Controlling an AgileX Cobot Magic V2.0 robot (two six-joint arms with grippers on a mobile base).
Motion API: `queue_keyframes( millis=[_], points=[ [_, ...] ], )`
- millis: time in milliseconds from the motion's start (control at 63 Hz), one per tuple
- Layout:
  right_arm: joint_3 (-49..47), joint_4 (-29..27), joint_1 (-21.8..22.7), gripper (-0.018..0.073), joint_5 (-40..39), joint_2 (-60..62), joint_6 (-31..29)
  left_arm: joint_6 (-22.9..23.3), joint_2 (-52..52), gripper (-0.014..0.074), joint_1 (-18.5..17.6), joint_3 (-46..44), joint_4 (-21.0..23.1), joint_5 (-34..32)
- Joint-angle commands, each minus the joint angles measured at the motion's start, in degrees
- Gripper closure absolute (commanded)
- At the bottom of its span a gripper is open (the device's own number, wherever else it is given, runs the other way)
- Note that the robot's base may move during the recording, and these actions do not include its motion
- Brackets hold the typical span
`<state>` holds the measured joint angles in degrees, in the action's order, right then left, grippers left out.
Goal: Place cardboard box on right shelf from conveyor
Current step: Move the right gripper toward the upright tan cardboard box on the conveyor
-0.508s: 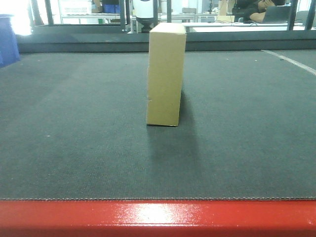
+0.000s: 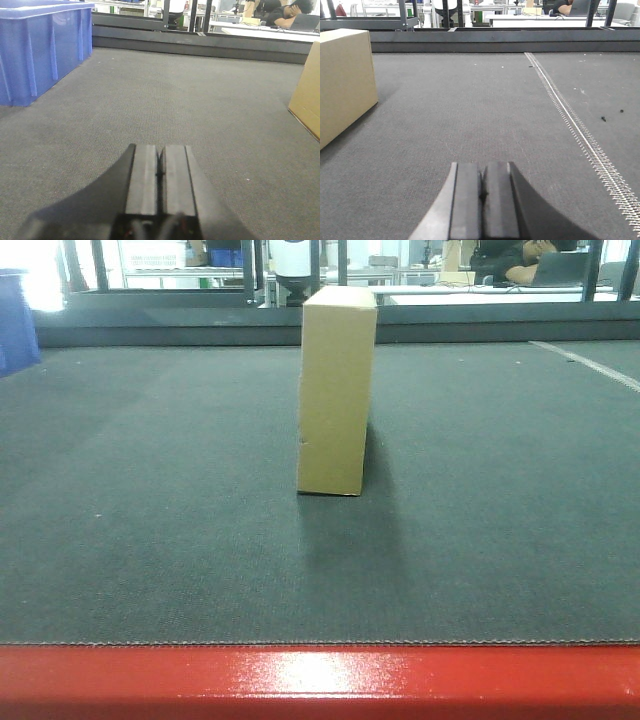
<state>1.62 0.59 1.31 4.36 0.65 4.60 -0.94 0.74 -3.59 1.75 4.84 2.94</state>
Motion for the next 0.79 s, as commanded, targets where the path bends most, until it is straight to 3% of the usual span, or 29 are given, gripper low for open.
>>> queue_keyframes(
  millis=[0,365,444,634,777],
  points=[
    [-0.22,0.64,0.23,0.0503,-5.10,0.77,-0.23,0.29,0.69,0.0715,-0.03,-0.19,0.37,-5.19],
    [-0.22,0.58,0.23,0.0503,-6.08,0.77,-0.18,0.29,0.69,0.0715,-0.03,-0.19,0.37,-5.19],
    [-1.20,-1.70,0.23,0.0503,-7.06,0.77,0.18,0.29,0.69,0.0715,-0.03,-0.19,0.37,-5.19],
    [-9.99,-4.00,-0.08,0.0501,-2.68,-1.54,1.90,0.29,0.69,0.0715,-0.03,-0.19,0.37,-5.19],
    [-18.06,-4.13,-2.72,0.0489,-0.21,-9.29,1.90,0.29,0.69,0.0715,-0.03,-0.19,0.37,-5.19]
  ],
)
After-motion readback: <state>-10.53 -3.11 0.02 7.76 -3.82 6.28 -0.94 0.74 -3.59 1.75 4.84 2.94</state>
